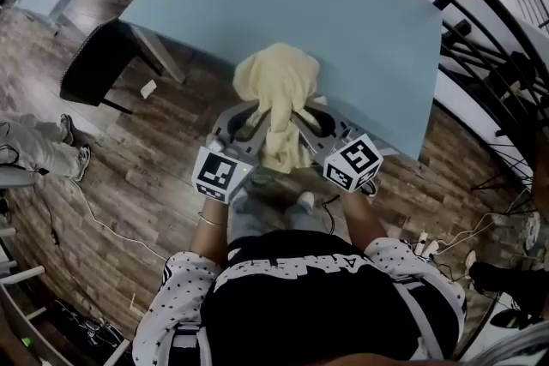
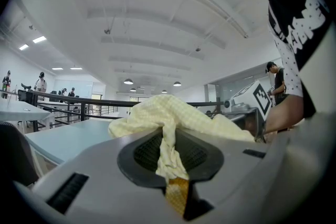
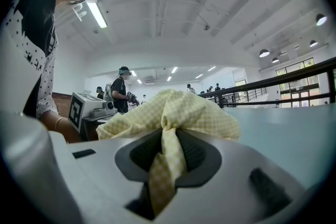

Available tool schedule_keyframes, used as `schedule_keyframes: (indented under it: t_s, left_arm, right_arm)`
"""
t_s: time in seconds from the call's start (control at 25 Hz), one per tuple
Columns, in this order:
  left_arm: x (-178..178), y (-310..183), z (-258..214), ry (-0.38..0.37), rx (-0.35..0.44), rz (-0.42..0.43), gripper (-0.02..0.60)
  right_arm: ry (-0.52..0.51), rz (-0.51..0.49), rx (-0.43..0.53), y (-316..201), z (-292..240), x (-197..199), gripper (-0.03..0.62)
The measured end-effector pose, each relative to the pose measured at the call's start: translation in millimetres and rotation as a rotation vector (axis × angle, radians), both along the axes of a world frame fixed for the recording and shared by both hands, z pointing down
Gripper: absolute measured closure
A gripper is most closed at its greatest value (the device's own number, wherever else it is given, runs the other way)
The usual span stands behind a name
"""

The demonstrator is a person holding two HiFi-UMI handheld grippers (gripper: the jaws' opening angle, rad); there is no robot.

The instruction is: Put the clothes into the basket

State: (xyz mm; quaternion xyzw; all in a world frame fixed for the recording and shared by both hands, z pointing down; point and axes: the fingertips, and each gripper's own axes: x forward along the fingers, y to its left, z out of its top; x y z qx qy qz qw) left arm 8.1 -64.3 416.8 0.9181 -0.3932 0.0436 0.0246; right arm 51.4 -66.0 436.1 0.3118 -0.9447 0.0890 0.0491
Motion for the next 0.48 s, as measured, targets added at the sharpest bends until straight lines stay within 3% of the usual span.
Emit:
schedule_keyframes:
  t_s: [0.48]
  left_arm:
    - [-11, 10, 26, 0.009, -0.041, -0.008, 0.506]
  right_arm:
    - [0.023, -0.011, -0.042, 10, 25, -11, 0.516]
